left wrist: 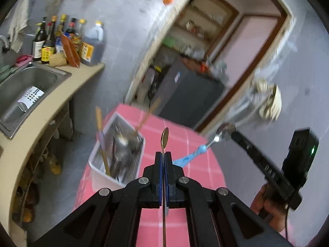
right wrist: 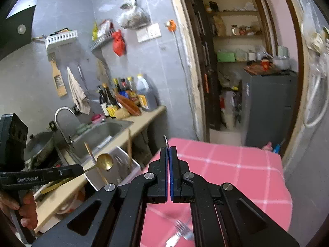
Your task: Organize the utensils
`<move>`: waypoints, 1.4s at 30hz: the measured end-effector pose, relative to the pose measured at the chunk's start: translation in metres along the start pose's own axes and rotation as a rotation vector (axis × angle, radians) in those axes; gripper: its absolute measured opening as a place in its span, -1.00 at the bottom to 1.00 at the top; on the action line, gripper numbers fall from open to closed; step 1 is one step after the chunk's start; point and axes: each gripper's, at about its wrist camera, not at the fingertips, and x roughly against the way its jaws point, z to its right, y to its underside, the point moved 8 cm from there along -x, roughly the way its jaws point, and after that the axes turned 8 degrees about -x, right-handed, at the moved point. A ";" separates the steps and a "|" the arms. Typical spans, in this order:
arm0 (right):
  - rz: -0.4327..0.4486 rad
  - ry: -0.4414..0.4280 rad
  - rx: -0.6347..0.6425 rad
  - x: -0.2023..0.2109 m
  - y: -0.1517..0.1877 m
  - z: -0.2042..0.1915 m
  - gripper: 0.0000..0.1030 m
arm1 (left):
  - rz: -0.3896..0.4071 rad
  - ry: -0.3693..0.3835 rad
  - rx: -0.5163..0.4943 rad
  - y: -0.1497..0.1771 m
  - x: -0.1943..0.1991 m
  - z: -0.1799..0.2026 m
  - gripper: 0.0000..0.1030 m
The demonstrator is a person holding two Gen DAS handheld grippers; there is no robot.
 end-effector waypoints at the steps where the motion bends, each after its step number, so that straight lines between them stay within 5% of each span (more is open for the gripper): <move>1: 0.006 -0.009 0.010 -0.003 -0.004 -0.007 -0.96 | 0.027 0.005 0.028 -0.006 0.002 -0.007 -0.96; 10: 0.002 -0.049 0.091 -0.027 -0.013 -0.050 -0.96 | 0.214 0.077 0.179 -0.043 -0.006 -0.036 -0.96; 21: -0.005 -0.060 0.085 -0.044 -0.009 -0.054 -0.96 | 0.291 0.212 0.299 -0.054 -0.039 -0.048 -0.96; 32: -0.066 -0.086 0.122 -0.059 0.011 -0.061 -0.96 | 0.227 0.190 0.287 -0.033 -0.053 -0.055 -0.96; 42: -0.111 -0.099 0.101 -0.067 0.026 -0.057 -0.96 | 0.012 0.089 0.191 -0.012 -0.025 -0.055 -0.96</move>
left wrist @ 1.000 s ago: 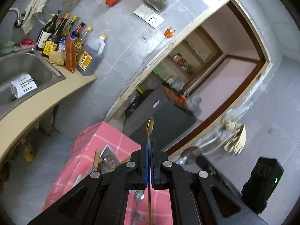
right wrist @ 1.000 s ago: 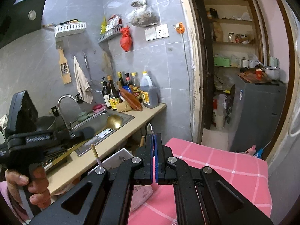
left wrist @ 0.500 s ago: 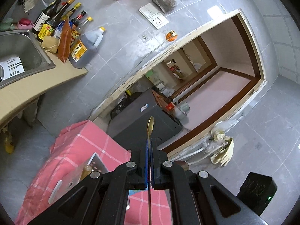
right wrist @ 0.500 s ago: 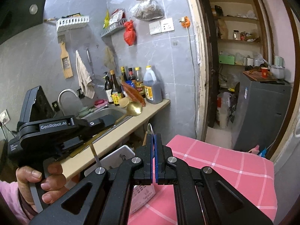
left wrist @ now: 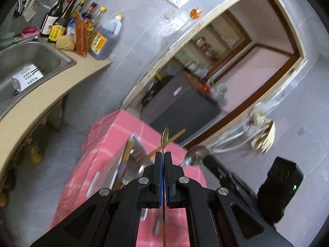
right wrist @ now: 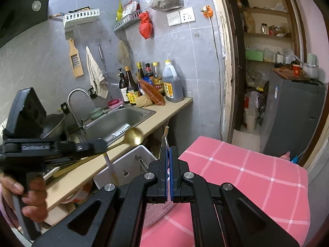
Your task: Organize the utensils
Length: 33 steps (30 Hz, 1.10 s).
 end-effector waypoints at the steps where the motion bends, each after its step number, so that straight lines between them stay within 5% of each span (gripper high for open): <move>1: -0.003 -0.005 0.000 0.000 0.001 -0.001 -0.96 | -0.023 -0.012 -0.002 0.002 0.001 -0.001 -0.96; 17: -0.051 -0.036 0.015 -0.010 0.010 -0.009 -0.96 | -0.377 -0.211 -0.100 0.025 -0.004 -0.009 -0.96; 33: -0.100 -0.035 0.023 -0.019 0.018 -0.014 -0.94 | -0.523 -0.291 -0.091 0.028 -0.028 -0.015 -0.95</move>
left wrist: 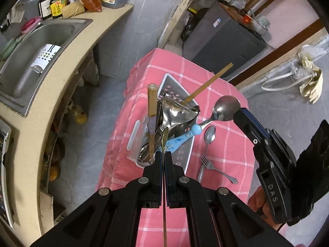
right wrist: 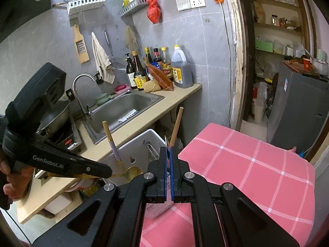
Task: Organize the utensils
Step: 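Open both tools to drop the gold spoon and fork into the caddy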
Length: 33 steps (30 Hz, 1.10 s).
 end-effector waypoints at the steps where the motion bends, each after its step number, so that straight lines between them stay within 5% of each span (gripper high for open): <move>1: -0.001 -0.001 -0.002 0.000 0.000 0.000 -0.94 | -0.002 -0.003 0.002 -0.001 -0.001 -0.001 -0.95; 21: 0.036 -0.010 -0.081 0.010 0.000 0.013 -0.92 | 0.063 0.003 0.011 -0.001 0.004 0.002 -0.94; 23: 0.059 0.002 -0.092 0.016 -0.001 0.016 -0.82 | 0.080 0.007 0.008 0.000 0.006 0.003 -0.93; 25: 0.095 0.015 -0.110 0.026 -0.002 0.020 -0.50 | 0.107 0.007 -0.003 0.000 0.010 0.005 -0.93; 33: 0.263 0.138 -0.155 0.084 -0.004 0.047 -0.09 | 0.252 0.028 -0.068 0.002 0.025 0.027 -0.85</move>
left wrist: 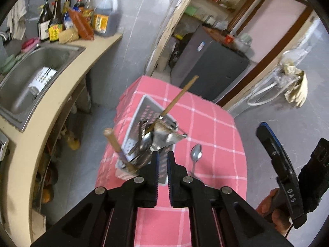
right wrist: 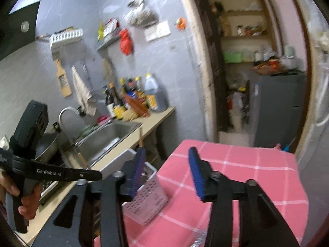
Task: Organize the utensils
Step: 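Open both tools to drop the gold spoon and fork into the caddy, then move both tools back down toward the silver spoon and fork on the cloth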
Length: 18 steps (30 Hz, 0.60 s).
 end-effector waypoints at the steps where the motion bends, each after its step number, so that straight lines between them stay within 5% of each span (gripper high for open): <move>1: 0.022 0.014 -0.009 0.008 -0.004 0.005 -0.03 | 0.016 0.005 -0.011 0.000 0.001 0.004 -0.84; 8: 0.130 0.112 -0.062 0.055 -0.020 0.037 0.31 | 0.101 0.041 -0.067 -0.001 0.009 0.034 -0.58; 13: 0.175 0.165 -0.088 0.081 -0.023 0.052 0.59 | 0.172 0.056 -0.109 0.000 0.019 0.055 -0.06; 18: 0.210 0.204 -0.107 0.102 -0.021 0.065 0.81 | 0.220 0.057 -0.155 0.002 0.026 0.072 0.11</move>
